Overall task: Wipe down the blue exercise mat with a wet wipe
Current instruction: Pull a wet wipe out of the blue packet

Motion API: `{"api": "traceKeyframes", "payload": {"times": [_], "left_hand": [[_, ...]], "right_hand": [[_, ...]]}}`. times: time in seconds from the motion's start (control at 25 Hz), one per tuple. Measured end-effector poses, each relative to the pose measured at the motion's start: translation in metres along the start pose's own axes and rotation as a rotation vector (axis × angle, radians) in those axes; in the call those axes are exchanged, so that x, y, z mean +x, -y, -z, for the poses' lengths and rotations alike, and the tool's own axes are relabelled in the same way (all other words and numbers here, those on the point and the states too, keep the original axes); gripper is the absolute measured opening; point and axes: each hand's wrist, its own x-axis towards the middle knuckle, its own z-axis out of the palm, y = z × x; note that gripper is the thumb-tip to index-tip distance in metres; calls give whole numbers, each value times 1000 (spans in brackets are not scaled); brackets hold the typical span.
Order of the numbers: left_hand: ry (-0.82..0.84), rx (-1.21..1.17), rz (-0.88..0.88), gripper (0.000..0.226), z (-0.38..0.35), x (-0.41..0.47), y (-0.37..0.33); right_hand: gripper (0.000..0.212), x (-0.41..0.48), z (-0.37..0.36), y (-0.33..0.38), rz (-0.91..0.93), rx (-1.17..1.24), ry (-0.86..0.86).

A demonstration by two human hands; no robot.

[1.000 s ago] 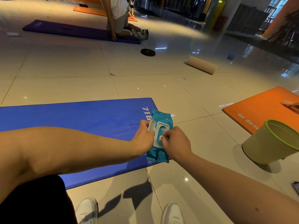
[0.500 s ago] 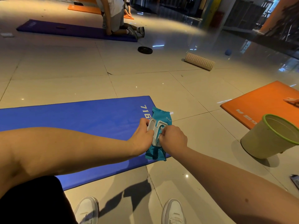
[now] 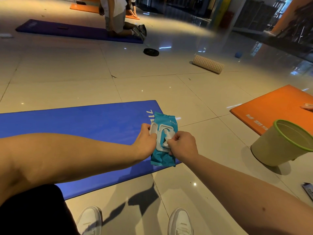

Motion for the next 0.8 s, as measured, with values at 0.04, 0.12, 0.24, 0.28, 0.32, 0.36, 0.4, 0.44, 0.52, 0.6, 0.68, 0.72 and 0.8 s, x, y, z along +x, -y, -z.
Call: {"api": "traceKeyframes", "payload": {"times": [0.04,0.12,0.24,0.28,0.32,0.36,0.4,0.44,0.52,0.6,0.68,0.72,0.8], "left_hand": [[-10,-5,5,14,1,0,0],[-25,-11,12,14,1,2,-1],[-25,-2,14,14,1,0,-1],[-21,0,13,14,1,-1,-1],[-17,2,15,14,1,-1,-1],[-14,5,17,14,0,-2,-2],[-11,13,18,14,0,-2,-2],[-5,22,18,15,0,-2,-2],[11,38,14,15,-1,-3,-2],[24,50,16,16,-3,-4,-1],[39,59,17,17,-3,-5,1],[46,59,17,17,-3,-5,1],[53,54,23,17,-3,-4,3]], "right_hand": [[11,0,-1,-1,-15,37,-3],[12,0,0,0,-37,80,-8],[7,-3,4,4,-6,-21,-30],[5,-4,5,5,27,-91,-51],[7,-5,6,7,71,-150,-67],[13,-6,6,8,124,-205,-76],[20,-6,7,10,179,-260,-71],[23,-6,6,11,227,-314,-60],[23,-5,2,13,271,-402,-40],[20,-3,0,14,252,-438,-49],[14,-1,-2,15,226,-461,-54],[11,-2,-4,15,220,-473,-54],[10,-3,-5,15,215,-478,-55]]}}
